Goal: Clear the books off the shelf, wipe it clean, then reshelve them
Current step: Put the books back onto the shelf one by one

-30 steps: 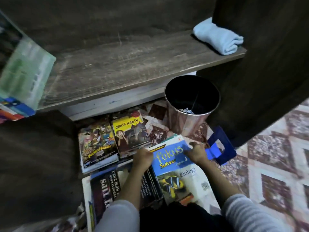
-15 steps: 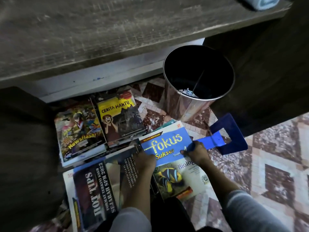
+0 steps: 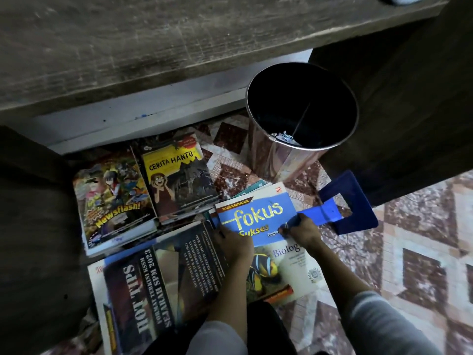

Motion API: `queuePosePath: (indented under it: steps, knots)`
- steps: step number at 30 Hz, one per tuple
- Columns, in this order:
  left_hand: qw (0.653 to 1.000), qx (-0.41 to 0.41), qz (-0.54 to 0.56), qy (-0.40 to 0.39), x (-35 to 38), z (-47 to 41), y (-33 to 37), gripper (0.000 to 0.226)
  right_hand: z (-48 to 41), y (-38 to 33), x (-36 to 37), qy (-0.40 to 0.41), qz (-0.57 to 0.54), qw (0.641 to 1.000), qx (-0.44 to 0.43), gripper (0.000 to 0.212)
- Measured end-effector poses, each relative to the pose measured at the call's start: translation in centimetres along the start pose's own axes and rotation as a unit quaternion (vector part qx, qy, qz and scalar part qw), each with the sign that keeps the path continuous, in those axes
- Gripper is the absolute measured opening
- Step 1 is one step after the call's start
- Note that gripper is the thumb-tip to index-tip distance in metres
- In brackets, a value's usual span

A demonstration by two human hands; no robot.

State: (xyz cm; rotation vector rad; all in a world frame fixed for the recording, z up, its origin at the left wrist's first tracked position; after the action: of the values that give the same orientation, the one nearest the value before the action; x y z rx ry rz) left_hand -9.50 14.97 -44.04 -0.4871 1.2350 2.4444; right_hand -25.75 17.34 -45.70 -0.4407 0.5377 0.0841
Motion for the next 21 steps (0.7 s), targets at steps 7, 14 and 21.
queuePosePath:
  steps: [7, 14, 21]
  knots:
    - [1.000, -0.003, 0.000, 0.012, -0.3, -0.1, -0.4, 0.073, 0.3, -0.6, -1.5, -0.075, -0.111, 0.991, 0.024, 0.028]
    - [0.999, -0.023, -0.026, -0.003, -0.7, -1.4, -0.9, 0.066, 0.0, -0.2, -0.9, -0.075, -0.079, 0.994, 0.008, 0.029]
    - [0.995, -0.076, 0.064, -0.014, 1.1, -1.4, -1.3, 0.072, -4.5, 2.1, 0.1, -0.045, -0.016, 0.998, -0.042, 0.077]
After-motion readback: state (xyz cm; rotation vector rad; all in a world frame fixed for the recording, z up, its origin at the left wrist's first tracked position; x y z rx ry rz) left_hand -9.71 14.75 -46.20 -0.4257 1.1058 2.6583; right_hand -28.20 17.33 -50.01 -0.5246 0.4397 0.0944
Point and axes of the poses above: each hand's wrist, its own z-axis away from the middle knuckle, its own x-axis out of the palm, y = z × x, the point moved 1 cm from there along -z, towards the middle knuckle, and after that the axes turned 9 degrees about x, right-handed, at the moved point
